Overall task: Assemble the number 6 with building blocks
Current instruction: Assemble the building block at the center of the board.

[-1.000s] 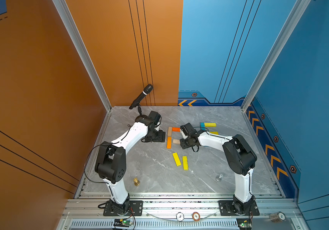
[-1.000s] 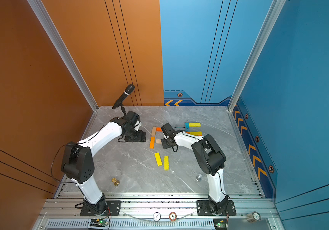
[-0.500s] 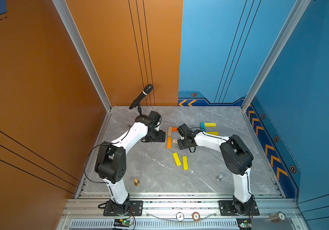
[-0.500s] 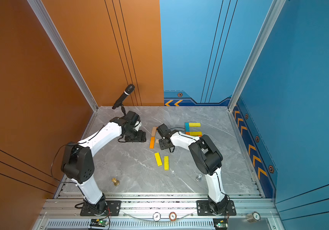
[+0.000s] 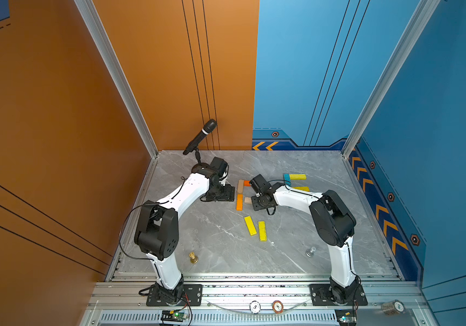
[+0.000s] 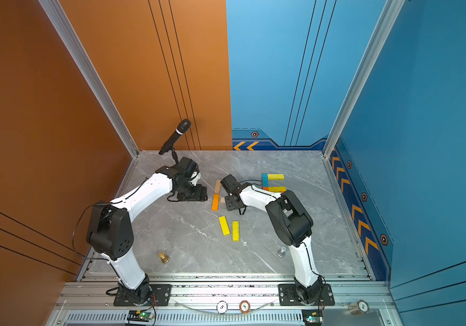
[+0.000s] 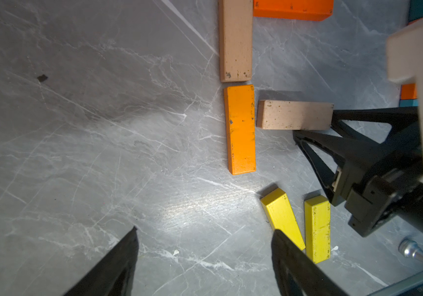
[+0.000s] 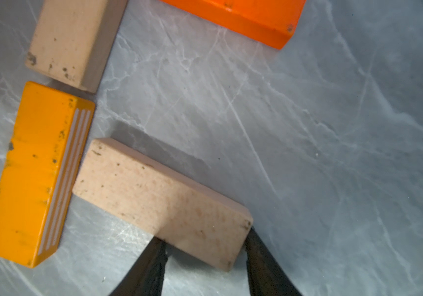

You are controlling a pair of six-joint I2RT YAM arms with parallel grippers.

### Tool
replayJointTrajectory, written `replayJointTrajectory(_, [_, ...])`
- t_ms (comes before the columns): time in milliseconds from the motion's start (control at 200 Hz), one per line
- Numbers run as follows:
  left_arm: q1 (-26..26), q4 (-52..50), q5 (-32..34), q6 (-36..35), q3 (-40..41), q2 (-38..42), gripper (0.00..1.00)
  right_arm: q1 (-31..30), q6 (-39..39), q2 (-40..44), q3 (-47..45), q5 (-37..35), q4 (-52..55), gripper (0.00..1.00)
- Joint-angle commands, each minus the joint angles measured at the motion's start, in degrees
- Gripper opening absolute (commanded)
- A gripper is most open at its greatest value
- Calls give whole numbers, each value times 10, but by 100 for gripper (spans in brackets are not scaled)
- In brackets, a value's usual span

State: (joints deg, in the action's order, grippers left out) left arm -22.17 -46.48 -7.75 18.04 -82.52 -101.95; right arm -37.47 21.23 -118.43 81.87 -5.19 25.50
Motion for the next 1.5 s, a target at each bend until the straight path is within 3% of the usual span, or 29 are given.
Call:
replayJointTrajectory(0, [4,0,-10,8,8,7,82,5,-6,-30,3,10,27,49])
replayJointTrajectory(1492, [11,5,-32,13,8,8,80,5,54,-55,39,28,51,51])
